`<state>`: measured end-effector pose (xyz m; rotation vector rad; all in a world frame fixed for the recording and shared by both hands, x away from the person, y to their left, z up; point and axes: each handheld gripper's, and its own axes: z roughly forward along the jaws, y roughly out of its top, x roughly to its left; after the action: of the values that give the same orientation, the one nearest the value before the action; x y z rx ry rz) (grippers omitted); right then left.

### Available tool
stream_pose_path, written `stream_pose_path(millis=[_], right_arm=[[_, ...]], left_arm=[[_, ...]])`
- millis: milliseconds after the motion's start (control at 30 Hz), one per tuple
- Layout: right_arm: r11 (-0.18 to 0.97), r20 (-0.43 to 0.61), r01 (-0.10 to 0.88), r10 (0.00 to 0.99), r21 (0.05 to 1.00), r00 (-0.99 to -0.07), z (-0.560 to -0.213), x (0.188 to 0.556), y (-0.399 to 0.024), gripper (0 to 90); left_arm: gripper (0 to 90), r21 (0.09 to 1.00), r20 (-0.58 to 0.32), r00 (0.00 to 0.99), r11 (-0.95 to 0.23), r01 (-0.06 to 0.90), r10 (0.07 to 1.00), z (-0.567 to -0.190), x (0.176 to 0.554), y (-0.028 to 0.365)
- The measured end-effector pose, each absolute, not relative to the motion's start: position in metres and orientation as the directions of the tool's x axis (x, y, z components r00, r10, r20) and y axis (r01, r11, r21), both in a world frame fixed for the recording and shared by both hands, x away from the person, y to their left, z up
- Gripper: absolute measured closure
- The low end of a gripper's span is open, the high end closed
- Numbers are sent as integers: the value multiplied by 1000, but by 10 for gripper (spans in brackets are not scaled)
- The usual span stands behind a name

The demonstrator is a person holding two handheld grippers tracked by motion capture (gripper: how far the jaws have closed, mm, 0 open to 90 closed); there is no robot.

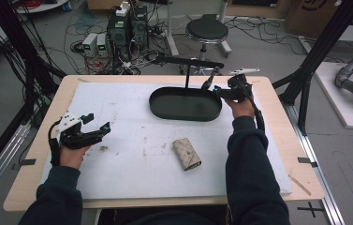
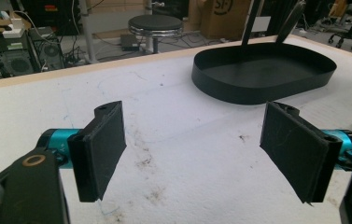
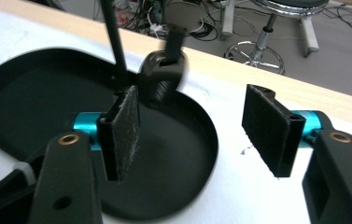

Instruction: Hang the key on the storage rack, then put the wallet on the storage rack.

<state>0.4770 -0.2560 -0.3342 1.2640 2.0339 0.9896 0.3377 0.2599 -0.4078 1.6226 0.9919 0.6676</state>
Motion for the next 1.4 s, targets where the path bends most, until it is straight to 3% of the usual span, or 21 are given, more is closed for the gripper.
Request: stream_pose_path(millis=[100,200,333,800,1400], right_arm=[[303,-98,442,898,844,-429,-331,462,-263,355],[292,-62,461,891,838,-450,-326,442,-285,259],[291,-56,436,878,852,-476,-335,417,-300,211],[381,-139,376,834,844,-534,-366,370,-289,211],[383,-99,386,806,839,-584,-387,352,-260,211]], left_arm=[[221,960,-63,497,-84,268,866,-408,338,260],[221,961,-67,494,-78,266,867,-408,337,260],[221,961,-63,493,-81,266,868,-407,337,260],[221,961,-54,489,-89,263,870,-406,336,258],[221,960,-59,491,-85,265,869,-407,336,260]])
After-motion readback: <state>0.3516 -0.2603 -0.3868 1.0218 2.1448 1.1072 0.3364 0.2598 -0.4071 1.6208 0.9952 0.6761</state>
